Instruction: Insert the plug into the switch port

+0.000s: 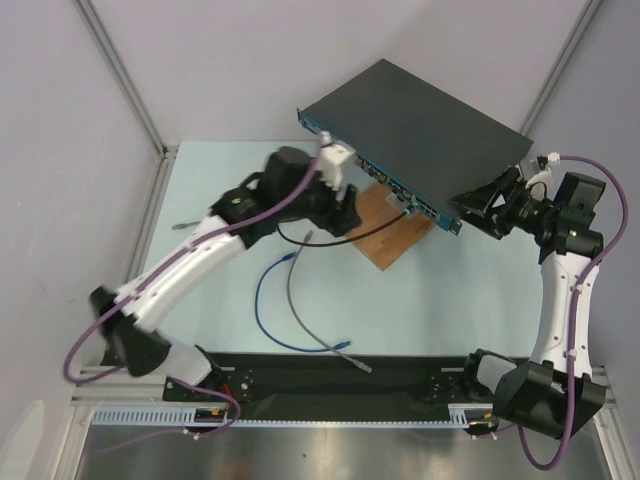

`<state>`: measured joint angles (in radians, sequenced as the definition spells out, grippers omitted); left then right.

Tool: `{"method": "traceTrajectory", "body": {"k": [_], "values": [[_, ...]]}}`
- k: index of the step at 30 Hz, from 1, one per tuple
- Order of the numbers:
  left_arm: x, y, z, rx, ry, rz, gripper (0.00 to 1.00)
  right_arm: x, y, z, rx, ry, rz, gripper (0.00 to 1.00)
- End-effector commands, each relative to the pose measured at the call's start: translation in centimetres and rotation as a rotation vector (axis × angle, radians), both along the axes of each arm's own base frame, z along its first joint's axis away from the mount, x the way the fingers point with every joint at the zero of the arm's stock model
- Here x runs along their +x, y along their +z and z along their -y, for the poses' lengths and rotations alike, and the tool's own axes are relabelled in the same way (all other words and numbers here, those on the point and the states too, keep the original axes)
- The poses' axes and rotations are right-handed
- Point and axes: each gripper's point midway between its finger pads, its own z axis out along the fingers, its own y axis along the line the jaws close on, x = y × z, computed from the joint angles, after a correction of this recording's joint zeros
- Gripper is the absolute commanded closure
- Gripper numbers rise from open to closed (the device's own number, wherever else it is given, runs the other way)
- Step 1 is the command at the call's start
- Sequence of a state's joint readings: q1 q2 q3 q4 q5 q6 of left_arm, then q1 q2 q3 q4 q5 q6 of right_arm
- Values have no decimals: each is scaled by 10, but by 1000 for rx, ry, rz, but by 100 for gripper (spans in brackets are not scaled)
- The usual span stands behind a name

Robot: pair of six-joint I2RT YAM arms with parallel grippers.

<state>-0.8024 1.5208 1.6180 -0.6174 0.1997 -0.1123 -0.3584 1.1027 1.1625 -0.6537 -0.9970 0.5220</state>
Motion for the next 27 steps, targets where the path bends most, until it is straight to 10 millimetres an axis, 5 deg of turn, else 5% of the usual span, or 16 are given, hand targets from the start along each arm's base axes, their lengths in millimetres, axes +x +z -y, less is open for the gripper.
{"method": "traceTrajectory", "body": {"k": [1, 3, 8, 11, 12, 19, 21, 23, 27], "values": [[14, 62, -60, -206, 138, 147, 23, -5, 29, -3, -41, 50, 115, 12], [32, 57, -97, -219, 239, 126, 19, -6, 33, -2, -65, 50, 130, 3], [66, 41, -174, -201, 417, 124, 16, -10, 39, 5, -115, 45, 144, 0], [97, 18, -213, -56, 458, 162, 16, -12, 35, 14, -181, 44, 150, 0], [114, -4, -224, 57, 429, 147, 17, -14, 31, 16, -190, 38, 122, 0], [178, -96, -258, 338, 429, 27, 22, -13, 34, 44, -296, -24, 109, 0], [193, -105, -260, 386, 409, 20, 23, -13, 40, 48, -310, -38, 122, 0], [202, -147, -263, 461, 369, -85, 25, -13, 51, 50, -324, -49, 145, 0], [235, -171, -263, 508, 346, -121, 26, -12, 68, 53, -348, -63, 184, 0]]}}
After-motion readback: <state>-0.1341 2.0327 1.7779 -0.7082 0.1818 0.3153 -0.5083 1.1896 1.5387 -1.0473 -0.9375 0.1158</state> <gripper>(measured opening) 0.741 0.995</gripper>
